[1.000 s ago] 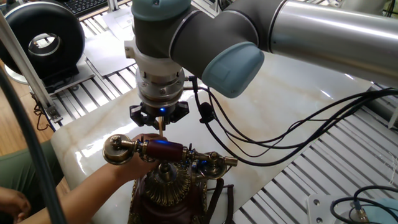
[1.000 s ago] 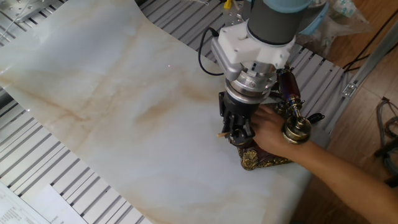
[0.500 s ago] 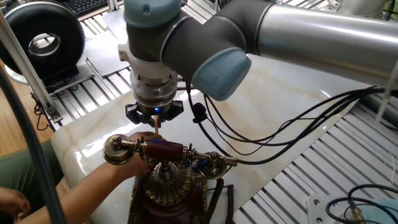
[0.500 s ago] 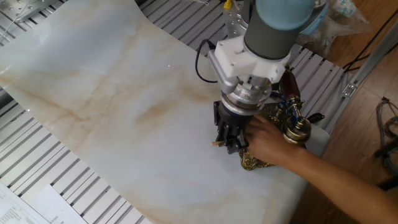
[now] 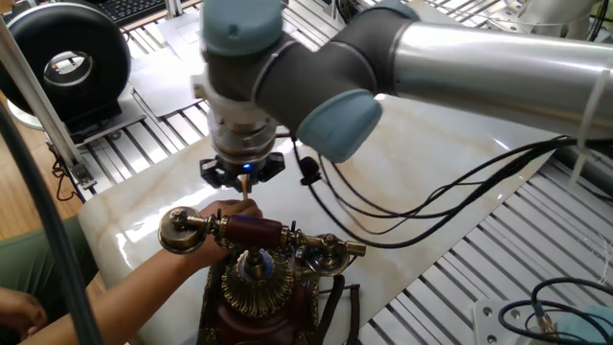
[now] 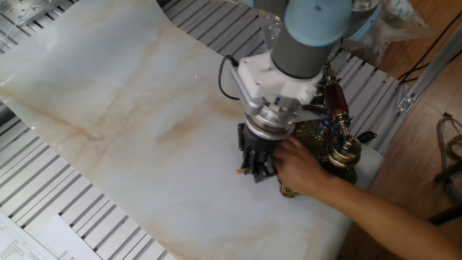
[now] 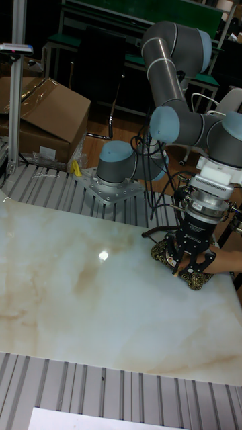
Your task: Dial a number on an old rotary phone
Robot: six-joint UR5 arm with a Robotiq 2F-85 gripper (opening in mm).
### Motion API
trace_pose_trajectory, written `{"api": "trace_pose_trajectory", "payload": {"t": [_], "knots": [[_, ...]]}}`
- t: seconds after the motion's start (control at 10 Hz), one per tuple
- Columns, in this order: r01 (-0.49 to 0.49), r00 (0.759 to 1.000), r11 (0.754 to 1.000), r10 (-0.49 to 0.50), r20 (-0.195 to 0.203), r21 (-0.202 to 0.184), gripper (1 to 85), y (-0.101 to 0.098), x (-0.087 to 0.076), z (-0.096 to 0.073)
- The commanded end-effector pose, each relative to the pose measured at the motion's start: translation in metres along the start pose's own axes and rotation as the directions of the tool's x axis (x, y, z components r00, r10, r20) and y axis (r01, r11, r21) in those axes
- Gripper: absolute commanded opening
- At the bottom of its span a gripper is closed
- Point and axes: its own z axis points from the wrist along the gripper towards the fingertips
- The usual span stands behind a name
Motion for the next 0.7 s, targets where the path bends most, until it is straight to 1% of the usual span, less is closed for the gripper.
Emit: {"api": "trace_pose_trajectory", "payload": {"t": [0.0,0.1,0.2,0.4,0.6], "knots": [[0.02,1.0,0.999,-0.021,-0.018,-0.025,1.0,-0.014,-0.002,-0.002],[0.029,0.999,0.999,-0.03,-0.014,-0.016,1.0,-0.014,-0.001,-0.002],[0.029,0.999,1.0,-0.029,-0.018,-0.009,1.0,-0.01,0.002,-0.002],[0.027,0.999,1.0,-0.027,-0.026,-0.006,1.0,-0.002,0.004,-0.005],[0.016,0.997,1.0,-0.016,-0.073,-0.001,1.0,0.006,-0.001,-0.023]]}}
